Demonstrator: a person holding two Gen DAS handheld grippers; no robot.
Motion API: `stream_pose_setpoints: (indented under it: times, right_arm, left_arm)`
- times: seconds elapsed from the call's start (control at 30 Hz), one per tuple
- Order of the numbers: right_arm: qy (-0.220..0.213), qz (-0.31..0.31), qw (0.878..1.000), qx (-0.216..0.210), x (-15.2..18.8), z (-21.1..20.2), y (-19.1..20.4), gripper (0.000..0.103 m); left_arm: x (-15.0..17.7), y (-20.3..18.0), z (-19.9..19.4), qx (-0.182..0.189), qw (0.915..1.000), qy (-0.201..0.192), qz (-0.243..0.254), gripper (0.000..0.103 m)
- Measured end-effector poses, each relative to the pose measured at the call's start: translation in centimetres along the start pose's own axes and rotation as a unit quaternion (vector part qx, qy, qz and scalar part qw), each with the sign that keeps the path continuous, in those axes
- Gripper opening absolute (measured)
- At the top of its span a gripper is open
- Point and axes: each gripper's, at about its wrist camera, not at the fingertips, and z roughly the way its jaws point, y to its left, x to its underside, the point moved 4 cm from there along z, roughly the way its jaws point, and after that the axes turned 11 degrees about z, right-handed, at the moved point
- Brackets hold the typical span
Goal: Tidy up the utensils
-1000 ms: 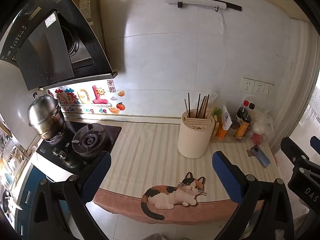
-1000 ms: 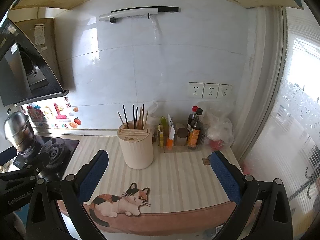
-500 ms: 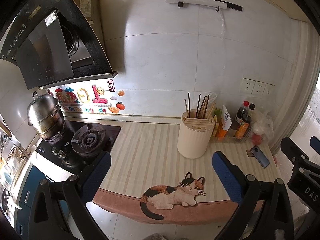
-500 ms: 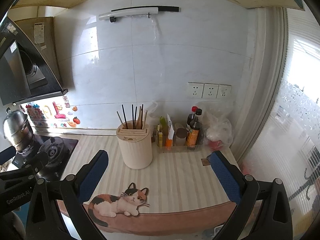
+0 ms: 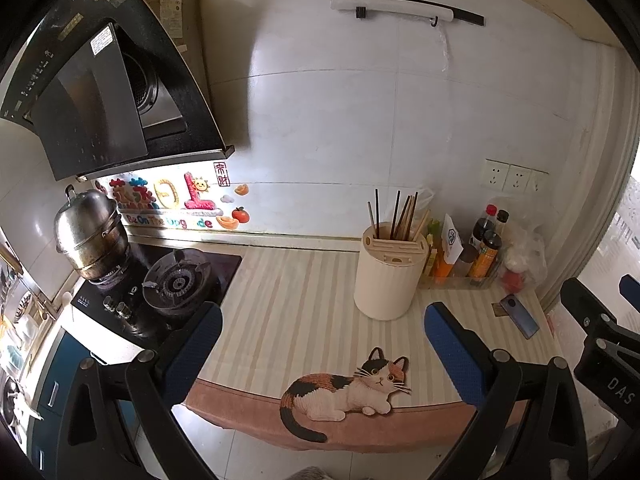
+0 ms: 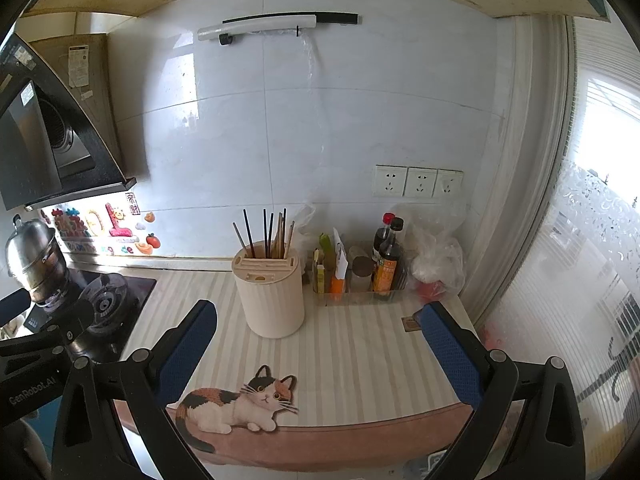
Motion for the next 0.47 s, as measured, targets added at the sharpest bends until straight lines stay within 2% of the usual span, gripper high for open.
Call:
stream_pose_setpoints:
  times: [0.47]
  right_arm:
    - [0.000, -0.001, 1.000, -0.001, -0.07, -0.06, -0.14, 0.103]
  left_arm:
    - [0.12, -0.31, -0.03, 0.000, 1.0000, -0.001, -0.004, 0.103]
